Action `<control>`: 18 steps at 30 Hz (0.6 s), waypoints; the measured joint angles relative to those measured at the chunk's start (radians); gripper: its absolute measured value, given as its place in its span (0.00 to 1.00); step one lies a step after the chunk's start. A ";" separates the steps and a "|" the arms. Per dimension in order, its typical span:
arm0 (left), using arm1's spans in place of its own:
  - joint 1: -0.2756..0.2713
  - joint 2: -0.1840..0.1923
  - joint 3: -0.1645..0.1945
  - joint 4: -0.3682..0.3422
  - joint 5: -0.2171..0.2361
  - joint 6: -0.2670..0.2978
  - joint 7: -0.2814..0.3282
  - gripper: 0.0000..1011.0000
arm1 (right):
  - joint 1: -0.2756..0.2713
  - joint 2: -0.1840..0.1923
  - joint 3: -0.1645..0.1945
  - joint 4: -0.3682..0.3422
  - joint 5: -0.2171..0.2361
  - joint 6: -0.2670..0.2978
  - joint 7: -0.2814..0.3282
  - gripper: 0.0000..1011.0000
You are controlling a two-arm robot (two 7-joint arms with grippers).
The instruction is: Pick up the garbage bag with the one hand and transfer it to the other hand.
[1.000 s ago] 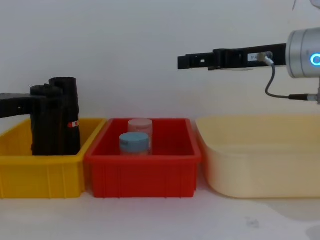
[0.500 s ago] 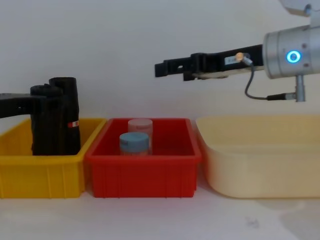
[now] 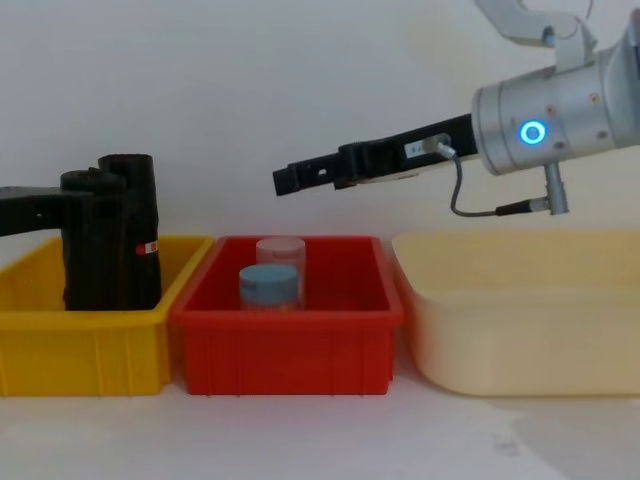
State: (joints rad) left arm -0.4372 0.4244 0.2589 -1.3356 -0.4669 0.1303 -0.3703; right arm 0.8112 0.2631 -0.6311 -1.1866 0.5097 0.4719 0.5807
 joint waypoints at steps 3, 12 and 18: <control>0.000 0.000 0.000 0.000 0.000 0.000 0.000 0.50 | 0.005 -0.006 -0.015 0.008 -0.017 -0.008 -0.012 0.99; 0.000 0.000 0.000 0.000 0.000 0.000 0.000 0.50 | 0.011 -0.020 -0.041 0.022 -0.050 -0.021 -0.036 0.99; 0.000 0.000 0.000 0.000 0.000 0.000 0.000 0.50 | 0.011 -0.033 -0.055 0.037 -0.066 -0.023 -0.044 0.99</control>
State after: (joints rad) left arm -0.4372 0.4244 0.2589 -1.3356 -0.4669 0.1304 -0.3703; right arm 0.8227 0.2301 -0.6858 -1.1500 0.4442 0.4487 0.5371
